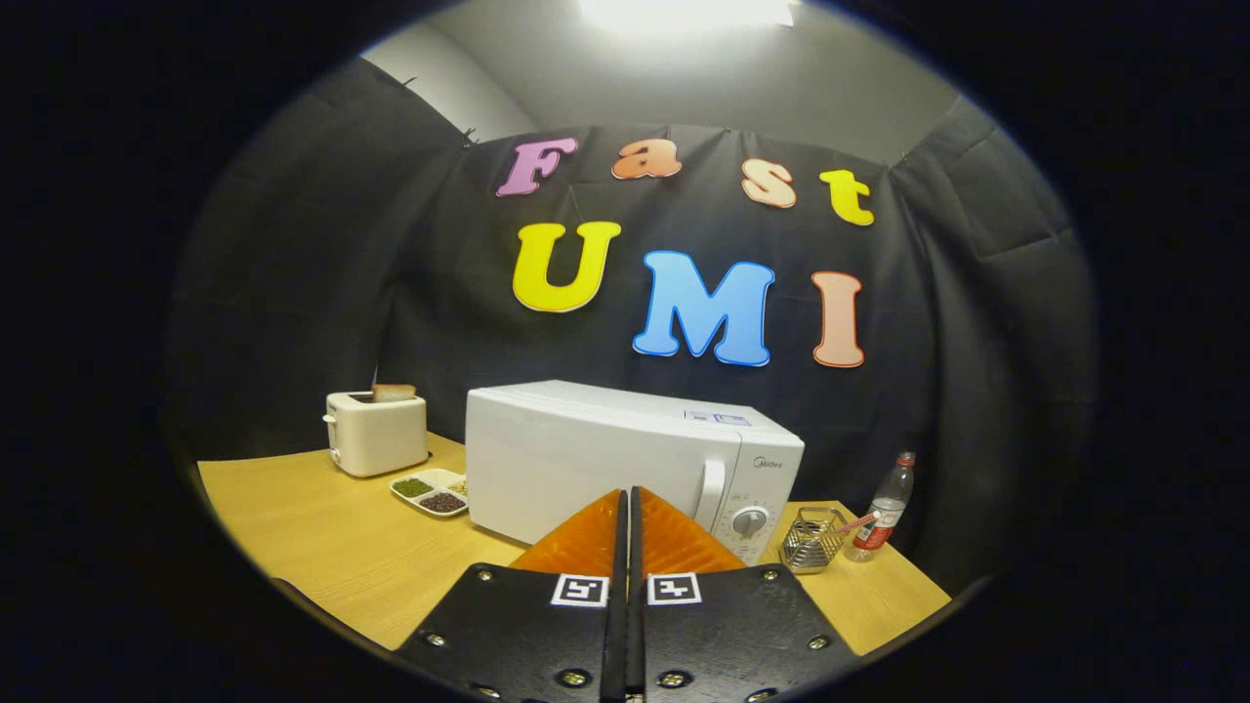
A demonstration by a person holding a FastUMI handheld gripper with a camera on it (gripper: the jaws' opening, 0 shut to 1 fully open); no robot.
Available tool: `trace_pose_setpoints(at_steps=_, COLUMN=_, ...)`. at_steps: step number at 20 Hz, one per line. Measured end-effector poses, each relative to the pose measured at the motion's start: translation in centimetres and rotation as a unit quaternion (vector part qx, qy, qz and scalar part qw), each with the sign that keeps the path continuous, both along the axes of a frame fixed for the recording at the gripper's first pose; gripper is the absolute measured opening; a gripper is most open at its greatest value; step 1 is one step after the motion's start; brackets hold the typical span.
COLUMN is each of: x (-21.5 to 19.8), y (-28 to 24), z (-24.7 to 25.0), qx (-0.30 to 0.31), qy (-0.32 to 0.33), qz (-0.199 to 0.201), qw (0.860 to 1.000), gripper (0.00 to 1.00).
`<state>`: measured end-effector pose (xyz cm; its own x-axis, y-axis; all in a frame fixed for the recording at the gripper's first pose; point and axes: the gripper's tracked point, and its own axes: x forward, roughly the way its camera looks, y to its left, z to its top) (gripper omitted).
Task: Open the microwave, put the food inside, and close the microwave door.
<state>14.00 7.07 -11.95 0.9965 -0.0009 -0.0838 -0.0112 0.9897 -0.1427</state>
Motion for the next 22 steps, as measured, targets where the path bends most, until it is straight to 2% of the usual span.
trace_pose_setpoints(at_steps=3, x=-4.1, y=1.2, z=2.0, qx=0.016, qy=0.005, qz=0.024, qw=1.000, gripper=0.00)
trace_pose_setpoints(at_steps=5, x=-7.2, y=1.8, z=2.7, qx=0.068, qy=0.018, qz=0.046, qw=0.996, gripper=0.01)
trace_pose_setpoints(at_steps=7, x=-9.5, y=1.4, z=4.1, qx=0.081, qy=0.020, qz=0.060, qw=0.995, gripper=0.00)
trace_pose_setpoints(at_steps=11, x=-10.7, y=-3.9, z=4.7, qx=0.059, qy=0.016, qz=0.009, qw=0.998, gripper=0.00)
trace_pose_setpoints(at_steps=16, x=-12.8, y=-5.8, z=6.4, qx=0.086, qy=0.020, qz=-0.010, qw=0.996, gripper=0.01)
trace_pose_setpoints(at_steps=17, x=-13.8, y=-5.5, z=6.9, qx=0.091, qy=0.014, qz=-0.004, qw=0.996, gripper=0.01)
trace_pose_setpoints(at_steps=18, x=-14.5, y=-5.1, z=7.2, qx=0.085, qy=0.006, qz=0.008, qw=0.996, gripper=0.04)
trace_pose_setpoints(at_steps=21, x=-16.3, y=-5.4, z=6.2, qx=0.081, qy=0.011, qz=0.008, qw=0.997, gripper=0.32)
trace_pose_setpoints(at_steps=22, x=-16.8, y=-4.9, z=6.0, qx=0.065, qy=0.010, qz=0.019, qw=0.998, gripper=0.33)
